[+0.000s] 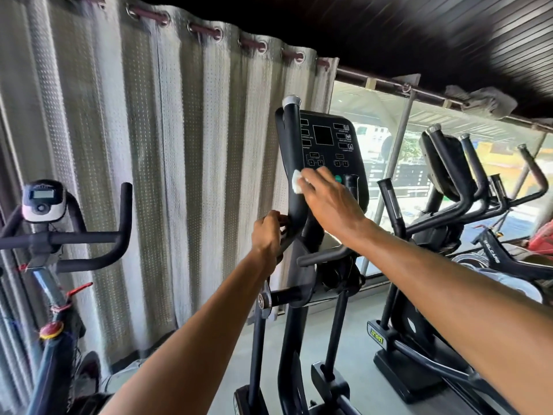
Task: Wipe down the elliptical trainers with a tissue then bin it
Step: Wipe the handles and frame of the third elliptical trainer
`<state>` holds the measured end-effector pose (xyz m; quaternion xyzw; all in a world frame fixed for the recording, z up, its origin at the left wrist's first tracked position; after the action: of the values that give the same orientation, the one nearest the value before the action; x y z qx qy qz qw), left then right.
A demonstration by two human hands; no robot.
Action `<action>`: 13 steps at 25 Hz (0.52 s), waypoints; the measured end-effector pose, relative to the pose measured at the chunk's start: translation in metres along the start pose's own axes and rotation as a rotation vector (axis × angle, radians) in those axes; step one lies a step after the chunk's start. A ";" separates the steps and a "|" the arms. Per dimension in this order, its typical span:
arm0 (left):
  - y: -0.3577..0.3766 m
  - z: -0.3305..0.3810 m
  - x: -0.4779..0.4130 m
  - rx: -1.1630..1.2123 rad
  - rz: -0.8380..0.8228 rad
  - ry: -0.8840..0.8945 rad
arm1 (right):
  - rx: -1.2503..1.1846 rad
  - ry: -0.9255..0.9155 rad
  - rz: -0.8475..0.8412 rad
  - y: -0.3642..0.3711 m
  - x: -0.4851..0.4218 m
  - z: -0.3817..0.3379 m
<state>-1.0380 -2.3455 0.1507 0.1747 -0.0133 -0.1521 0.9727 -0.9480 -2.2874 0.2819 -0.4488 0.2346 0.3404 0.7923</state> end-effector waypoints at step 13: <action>0.075 -0.056 0.077 -0.060 -0.179 -0.041 | -0.800 1.007 0.188 0.012 0.186 0.065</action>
<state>-0.9385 -2.2829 0.1221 0.1430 -0.0132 -0.2424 0.9595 -0.8304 -2.1650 0.1810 -0.7914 0.4706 0.2174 0.3239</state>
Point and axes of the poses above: each hand's wrist, its own x-axis away from the middle knuckle, its own y-axis out of the palm, z = x × y, the point moved 10 cm from there along -x, towards the middle knuckle, and after that the axes turned 2 degrees about y, right-handed, at the moved point
